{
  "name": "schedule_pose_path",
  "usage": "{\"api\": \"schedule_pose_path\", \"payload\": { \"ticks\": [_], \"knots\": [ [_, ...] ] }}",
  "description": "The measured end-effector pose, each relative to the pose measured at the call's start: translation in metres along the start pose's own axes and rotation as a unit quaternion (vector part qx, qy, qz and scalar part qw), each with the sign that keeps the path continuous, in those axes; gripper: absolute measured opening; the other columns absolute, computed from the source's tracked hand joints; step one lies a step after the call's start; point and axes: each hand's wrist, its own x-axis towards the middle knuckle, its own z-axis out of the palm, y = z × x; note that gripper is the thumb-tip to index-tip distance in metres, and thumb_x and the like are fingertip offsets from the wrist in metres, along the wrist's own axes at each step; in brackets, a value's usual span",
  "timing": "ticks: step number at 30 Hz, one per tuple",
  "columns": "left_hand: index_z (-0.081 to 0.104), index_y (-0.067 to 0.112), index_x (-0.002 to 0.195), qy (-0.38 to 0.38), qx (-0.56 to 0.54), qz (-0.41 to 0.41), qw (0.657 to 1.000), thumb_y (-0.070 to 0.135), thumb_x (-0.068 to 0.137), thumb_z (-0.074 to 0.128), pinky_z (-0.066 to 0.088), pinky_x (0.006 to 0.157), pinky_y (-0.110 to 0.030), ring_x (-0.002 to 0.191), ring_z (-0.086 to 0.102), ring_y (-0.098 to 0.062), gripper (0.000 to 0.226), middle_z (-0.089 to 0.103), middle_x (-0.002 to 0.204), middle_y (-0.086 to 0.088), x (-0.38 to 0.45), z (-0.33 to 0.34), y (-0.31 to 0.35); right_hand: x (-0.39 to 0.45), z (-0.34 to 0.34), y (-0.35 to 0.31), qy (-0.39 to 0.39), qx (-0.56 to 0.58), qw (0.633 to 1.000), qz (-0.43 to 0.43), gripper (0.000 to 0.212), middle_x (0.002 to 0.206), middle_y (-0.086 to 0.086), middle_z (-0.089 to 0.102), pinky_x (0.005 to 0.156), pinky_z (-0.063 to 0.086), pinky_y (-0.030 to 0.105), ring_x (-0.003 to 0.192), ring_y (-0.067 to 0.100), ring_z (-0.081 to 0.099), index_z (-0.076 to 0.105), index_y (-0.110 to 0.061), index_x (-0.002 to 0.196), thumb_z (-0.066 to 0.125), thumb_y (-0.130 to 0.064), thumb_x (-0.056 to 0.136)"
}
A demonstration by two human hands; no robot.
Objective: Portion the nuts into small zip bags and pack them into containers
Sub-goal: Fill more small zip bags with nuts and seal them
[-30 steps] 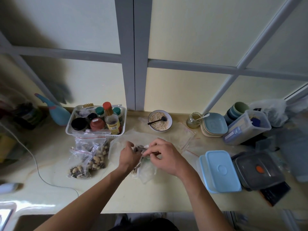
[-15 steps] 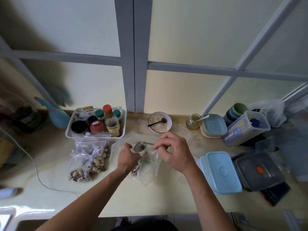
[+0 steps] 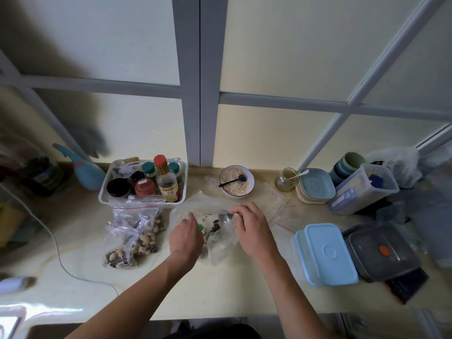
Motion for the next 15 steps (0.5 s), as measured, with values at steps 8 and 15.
{"api": "schedule_pose_path", "payload": {
  "ticks": [8, 15],
  "knots": [
    [0.040, 0.011, 0.130, 0.037, 0.058, 0.037, 0.997, 0.012, 0.094, 0.050, 0.037, 0.056, -0.035, 0.084, 0.070, -0.031, 0.037, 0.068, 0.105, -0.009, -0.015, -0.002, -0.010, -0.006, 0.020, 0.011, 0.054, -0.022, 0.997, 0.047, 0.016, 0.104, 0.006, 0.059, 0.076, 0.045, 0.028, 0.083, 0.022, 0.059, 0.067, -0.007, 0.101, 0.051, -0.005, 0.100],
    [0.042, 0.013, 0.106, 0.108, 0.022, 0.117, 0.987, 0.006, 0.072, 0.081, 0.042, 0.041, -0.035, 0.060, 0.054, -0.026, 0.053, 0.044, 0.096, -0.008, -0.029, 0.009, -0.022, -0.009, 0.032, 0.011, 0.077, -0.030, 0.995, 0.060, 0.013, 0.099, 0.007, 0.058, 0.070, 0.045, 0.031, 0.075, 0.022, 0.055, 0.065, -0.007, 0.096, 0.053, -0.006, 0.100]
  ]
}}
